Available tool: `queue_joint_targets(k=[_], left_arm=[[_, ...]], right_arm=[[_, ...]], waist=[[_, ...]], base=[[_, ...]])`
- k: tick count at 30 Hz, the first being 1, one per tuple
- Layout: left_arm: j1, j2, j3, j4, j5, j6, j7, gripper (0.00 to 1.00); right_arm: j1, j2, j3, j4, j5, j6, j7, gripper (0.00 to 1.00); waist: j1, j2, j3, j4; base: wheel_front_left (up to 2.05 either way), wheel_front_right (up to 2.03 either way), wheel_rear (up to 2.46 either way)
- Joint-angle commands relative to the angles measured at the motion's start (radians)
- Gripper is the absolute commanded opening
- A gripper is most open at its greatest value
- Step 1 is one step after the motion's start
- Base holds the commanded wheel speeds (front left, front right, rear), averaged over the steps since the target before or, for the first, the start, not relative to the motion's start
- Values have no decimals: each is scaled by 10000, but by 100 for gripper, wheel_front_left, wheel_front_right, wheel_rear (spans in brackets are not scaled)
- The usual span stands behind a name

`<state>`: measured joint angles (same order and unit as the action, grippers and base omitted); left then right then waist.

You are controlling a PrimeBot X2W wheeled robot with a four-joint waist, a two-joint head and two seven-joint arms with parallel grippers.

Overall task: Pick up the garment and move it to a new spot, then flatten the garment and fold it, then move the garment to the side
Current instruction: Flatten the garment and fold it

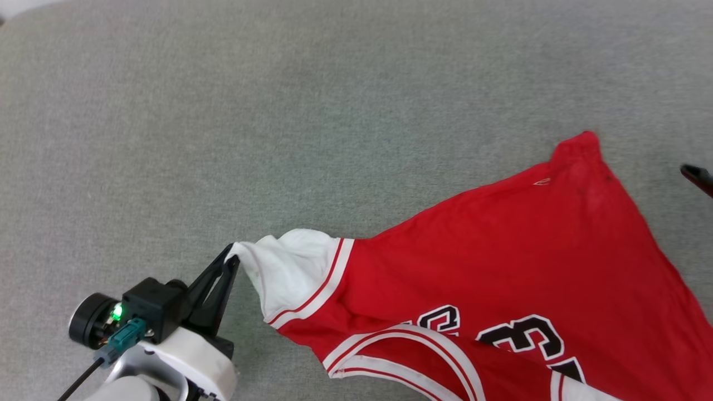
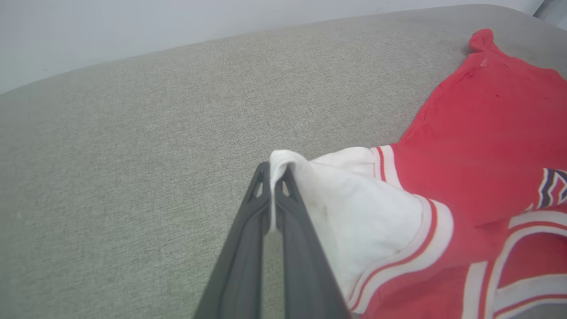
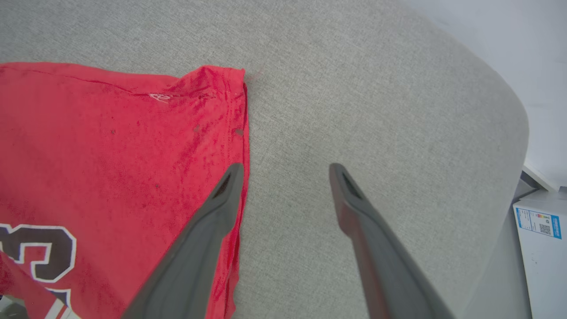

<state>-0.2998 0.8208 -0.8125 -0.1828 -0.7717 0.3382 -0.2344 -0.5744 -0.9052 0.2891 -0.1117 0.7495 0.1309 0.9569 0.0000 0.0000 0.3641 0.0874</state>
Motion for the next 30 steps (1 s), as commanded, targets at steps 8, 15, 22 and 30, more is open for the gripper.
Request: queue_joint_targets(k=[8, 15, 22, 30], left_arm=[[-653, -364, -59, -56, 315, -94, 9, 0], [-946, -569, -71, 64, 430, -178, -36, 0], [-921, -616, -63, 339, 364, -255, -79, 0], [-1083, -543, -40, 526, 413, -347, -36, 0]], right_arm=[[-2261, 1070, 1712, 1467, -771, -3, 655, 100], [-2637, 1577, 3316, 2869, -1123, -2, 360, 100], [-2511, 1591, 4388, 3616, -552, -2, -339, 0], [-3257, 1359, 4292, 3570, -29, -5, -2414, 0]], waist=[[0, 0, 1067, 652], [0, 0, 1663, 874], [0, 0, 1434, 740], [0, 0, 131, 326]], base=[[0, 0, 0], [0, 0, 0], [0, 0, 0], [0, 0, 0]])
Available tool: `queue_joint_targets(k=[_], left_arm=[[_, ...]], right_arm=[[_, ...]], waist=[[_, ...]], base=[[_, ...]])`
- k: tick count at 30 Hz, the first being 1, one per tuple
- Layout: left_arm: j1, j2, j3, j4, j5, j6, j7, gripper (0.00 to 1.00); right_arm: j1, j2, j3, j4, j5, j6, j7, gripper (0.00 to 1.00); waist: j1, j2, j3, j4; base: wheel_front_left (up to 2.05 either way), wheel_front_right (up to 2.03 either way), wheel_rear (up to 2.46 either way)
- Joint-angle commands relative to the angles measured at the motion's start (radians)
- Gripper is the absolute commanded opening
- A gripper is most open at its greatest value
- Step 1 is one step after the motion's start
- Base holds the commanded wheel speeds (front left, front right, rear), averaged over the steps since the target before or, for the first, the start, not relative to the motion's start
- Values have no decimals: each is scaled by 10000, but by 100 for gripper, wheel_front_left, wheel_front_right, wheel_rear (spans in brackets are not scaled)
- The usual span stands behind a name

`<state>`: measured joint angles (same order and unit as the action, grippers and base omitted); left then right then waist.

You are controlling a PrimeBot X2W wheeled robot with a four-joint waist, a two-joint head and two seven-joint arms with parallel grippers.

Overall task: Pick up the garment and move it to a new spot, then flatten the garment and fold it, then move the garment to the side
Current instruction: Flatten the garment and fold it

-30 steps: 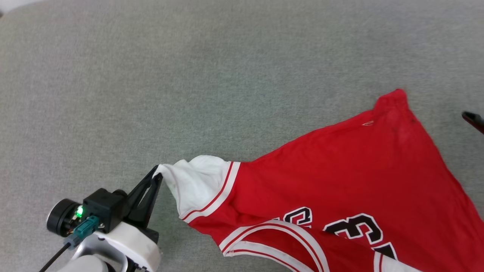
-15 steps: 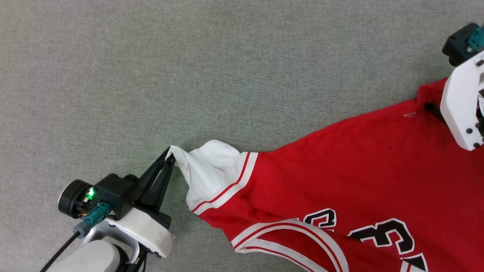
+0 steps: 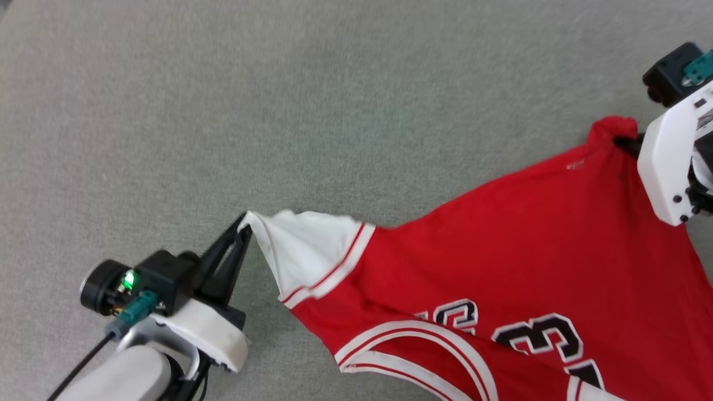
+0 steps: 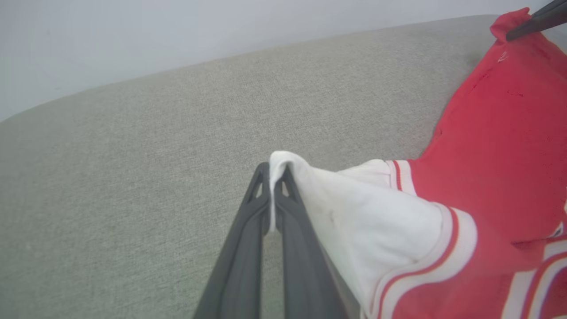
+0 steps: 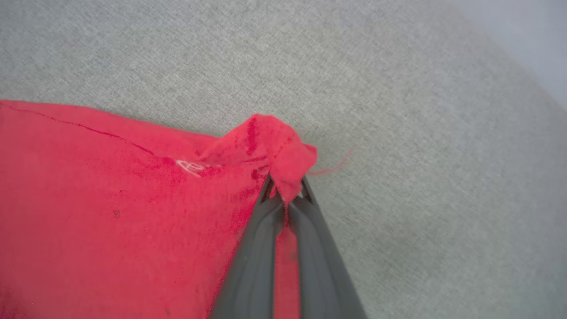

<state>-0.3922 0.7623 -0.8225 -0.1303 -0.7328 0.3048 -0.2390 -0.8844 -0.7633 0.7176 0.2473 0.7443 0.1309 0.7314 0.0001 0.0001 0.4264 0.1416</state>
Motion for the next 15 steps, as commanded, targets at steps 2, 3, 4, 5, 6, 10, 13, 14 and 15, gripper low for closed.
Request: queue_joint_targets(k=[2, 3, 4, 5, 6, 10, 13, 14, 15], left_arm=[[-339, 97, 127, 10, 40, -45, 55, 0], [-485, 157, 195, 42, 80, -64, 77, 0], [-636, 193, 246, 69, 94, -117, 115, 0], [-781, 239, 278, 78, 155, -161, 154, 0], [-974, 266, 339, 59, 177, -238, 201, 0], [-1972, 428, 562, -74, 379, -399, 554, 0], [-2888, 443, 835, -109, 478, -574, 785, 0], [-3226, 448, 917, -73, 554, -629, 871, 0], [-3578, 480, 994, -39, 627, -694, 964, 0]], right_arm=[[-200, -152, 78, -57, 101, -5, -594, 0], [-235, -167, 42, -84, 155, -3, -847, 0], [-248, -171, 23, -101, 237, -5, -1035, 0], [-253, -163, 18, -155, 297, -3, -1240, 0], [-305, -174, -29, -215, 330, -3, -1459, 0], [-541, -258, -156, -645, 415, -3, -2169, 0], [-843, -134, -499, -916, 306, -5, -2789, 0], [-949, -88, -630, -969, 214, -3, -2975, 0], [-1077, -21, -754, -1025, 89, -3, -3135, 0]], waist=[[-1, -1, -847, -328], [-1, -1, -996, -395], [-1, -1, -1126, -461], [-1, -1, -1241, -540], [-1, -1, -1323, -616], [-1, -1, -1455, -885], [-1, -1, -1323, -1073], [-1, -1, -1251, -1125], [-1, -1, -1154, -1185]], base=[[0, 0, 0], [0, 0, 0], [0, 0, 0], [0, 0, 0], [0, 0, 0], [0, 0, 0], [0, 0, 0], [0, 0, 0], [0, 0, 0]])
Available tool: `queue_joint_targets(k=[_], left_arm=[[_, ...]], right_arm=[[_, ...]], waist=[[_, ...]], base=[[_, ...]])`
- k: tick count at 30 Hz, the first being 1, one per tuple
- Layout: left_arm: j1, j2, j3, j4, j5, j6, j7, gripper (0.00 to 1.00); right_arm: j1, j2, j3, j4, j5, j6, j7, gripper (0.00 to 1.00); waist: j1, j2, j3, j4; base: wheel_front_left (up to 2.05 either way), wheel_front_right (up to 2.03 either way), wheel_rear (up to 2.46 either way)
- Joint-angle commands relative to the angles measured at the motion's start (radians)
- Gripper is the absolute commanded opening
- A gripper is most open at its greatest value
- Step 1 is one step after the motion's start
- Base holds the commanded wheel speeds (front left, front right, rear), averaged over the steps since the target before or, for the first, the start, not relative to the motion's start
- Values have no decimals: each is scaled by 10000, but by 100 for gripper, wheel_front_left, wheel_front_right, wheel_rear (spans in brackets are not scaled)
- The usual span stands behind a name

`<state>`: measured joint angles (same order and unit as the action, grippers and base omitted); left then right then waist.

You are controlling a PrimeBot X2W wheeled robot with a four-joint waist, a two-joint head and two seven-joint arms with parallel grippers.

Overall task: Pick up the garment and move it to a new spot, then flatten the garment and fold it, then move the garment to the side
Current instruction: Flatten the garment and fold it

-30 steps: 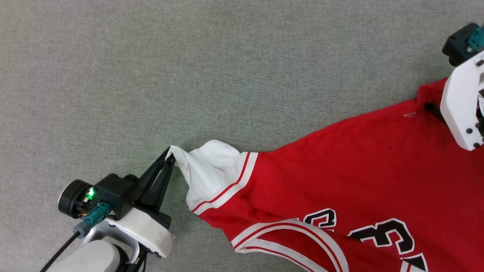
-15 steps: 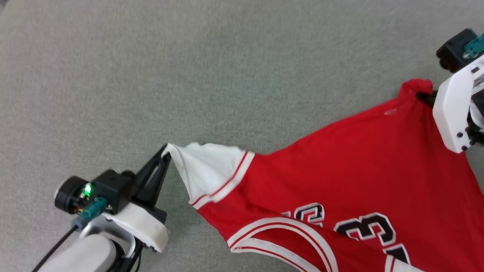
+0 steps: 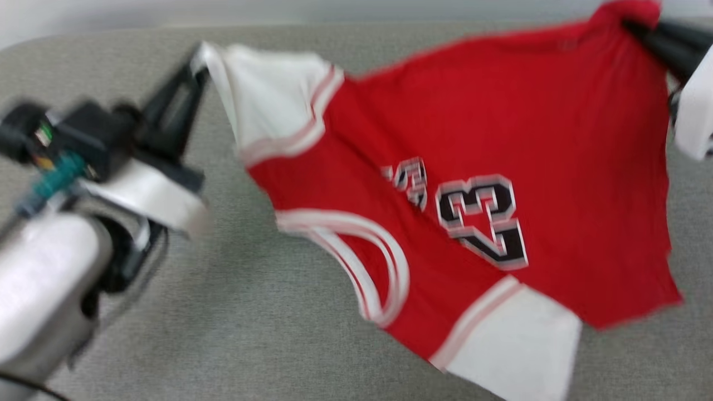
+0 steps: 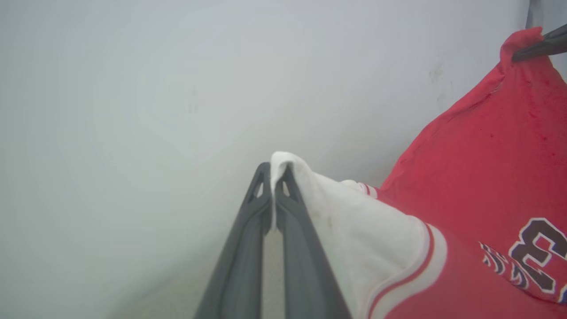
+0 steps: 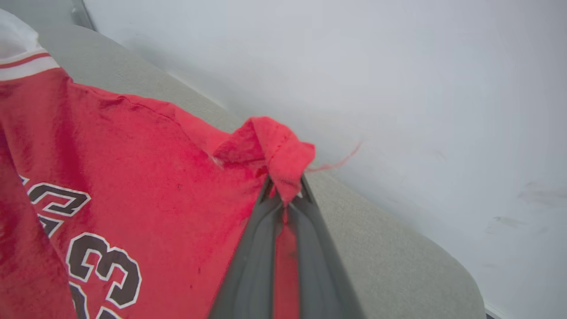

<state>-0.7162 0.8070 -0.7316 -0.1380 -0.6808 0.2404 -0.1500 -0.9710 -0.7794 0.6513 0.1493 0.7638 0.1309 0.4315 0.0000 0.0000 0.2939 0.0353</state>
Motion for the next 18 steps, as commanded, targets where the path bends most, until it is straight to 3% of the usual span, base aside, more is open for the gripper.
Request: queue_joint_targets(k=[1, 8, 18], left_arm=[[-712, -5, 178, 60, 135, -129, 147, 0], [-3754, -318, 622, 505, 707, -750, 826, 0], [-8402, -1359, 1008, 2018, 1220, -1857, 1523, 0]], right_arm=[[-364, 201, -266, -74, -244, -3, -308, 0], [-1851, 1100, -1829, 204, -1571, -3, -1039, 0], [-4861, 2260, -3354, 756, -3428, -5, -1014, 0]], waist=[[0, 0, 277, -172], [0, 0, 1244, -448], [0, 0, 2839, -527]], base=[[0, 0, 0], [0, 0, 0], [0, 0, 0]])
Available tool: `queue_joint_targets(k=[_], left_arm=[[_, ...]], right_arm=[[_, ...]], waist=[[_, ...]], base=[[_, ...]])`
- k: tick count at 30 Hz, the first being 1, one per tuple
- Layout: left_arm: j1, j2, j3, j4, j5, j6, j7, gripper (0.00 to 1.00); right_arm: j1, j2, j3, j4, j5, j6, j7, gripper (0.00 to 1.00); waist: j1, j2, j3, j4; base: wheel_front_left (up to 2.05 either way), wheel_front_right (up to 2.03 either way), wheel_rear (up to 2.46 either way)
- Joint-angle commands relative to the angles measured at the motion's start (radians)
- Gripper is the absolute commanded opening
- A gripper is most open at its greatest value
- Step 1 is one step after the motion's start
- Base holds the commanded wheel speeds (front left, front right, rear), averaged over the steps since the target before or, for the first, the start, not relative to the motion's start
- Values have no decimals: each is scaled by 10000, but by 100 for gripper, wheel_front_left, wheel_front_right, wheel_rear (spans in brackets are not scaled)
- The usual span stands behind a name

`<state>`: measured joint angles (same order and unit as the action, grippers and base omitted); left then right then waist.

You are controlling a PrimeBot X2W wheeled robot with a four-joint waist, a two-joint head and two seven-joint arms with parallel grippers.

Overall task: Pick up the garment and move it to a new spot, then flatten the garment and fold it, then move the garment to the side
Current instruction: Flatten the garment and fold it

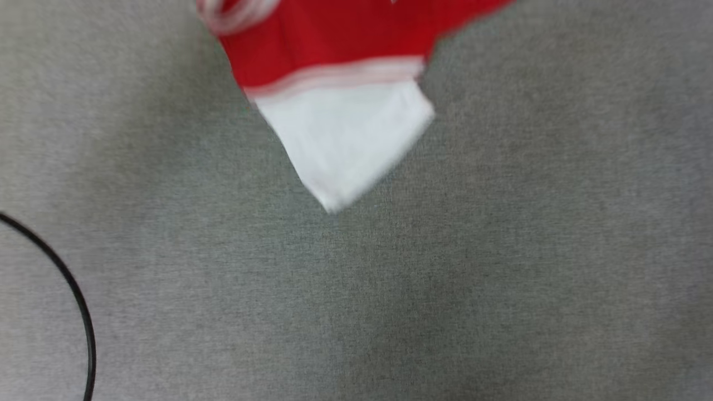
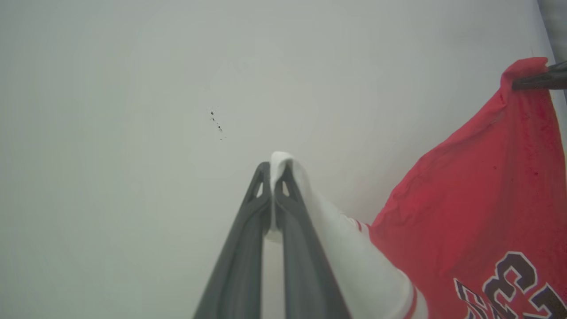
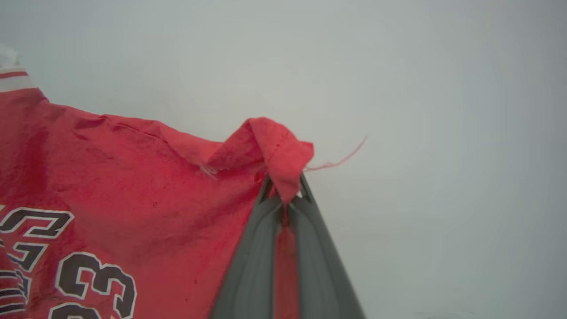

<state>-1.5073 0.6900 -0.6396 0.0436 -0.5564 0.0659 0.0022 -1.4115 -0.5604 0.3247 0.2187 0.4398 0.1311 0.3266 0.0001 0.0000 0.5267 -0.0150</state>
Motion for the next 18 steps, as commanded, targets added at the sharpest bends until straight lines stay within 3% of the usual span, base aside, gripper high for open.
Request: queue_joint_targets(k=[1, 10, 18], left_arm=[[-967, -283, 127, 404, 34, -232, 20, 0], [-4440, -1269, 229, 2647, 381, -1171, -264, 0], [-5691, -1645, 144, 4124, 491, -1545, -758, 0]], right_arm=[[-786, 141, -161, 122, -332, -7, 42, 0], [-3609, 662, -230, 1357, -1437, -7, -165, 0], [-4530, 729, 125, 2408, -1629, -7, -722, 0]], waist=[[-1, 0, 676, -13], [-1, 0, 1619, -57], [-1, 0, 1878, 4]], base=[[0, 0, 0], [0, 0, 0], [0, 0, 0]])
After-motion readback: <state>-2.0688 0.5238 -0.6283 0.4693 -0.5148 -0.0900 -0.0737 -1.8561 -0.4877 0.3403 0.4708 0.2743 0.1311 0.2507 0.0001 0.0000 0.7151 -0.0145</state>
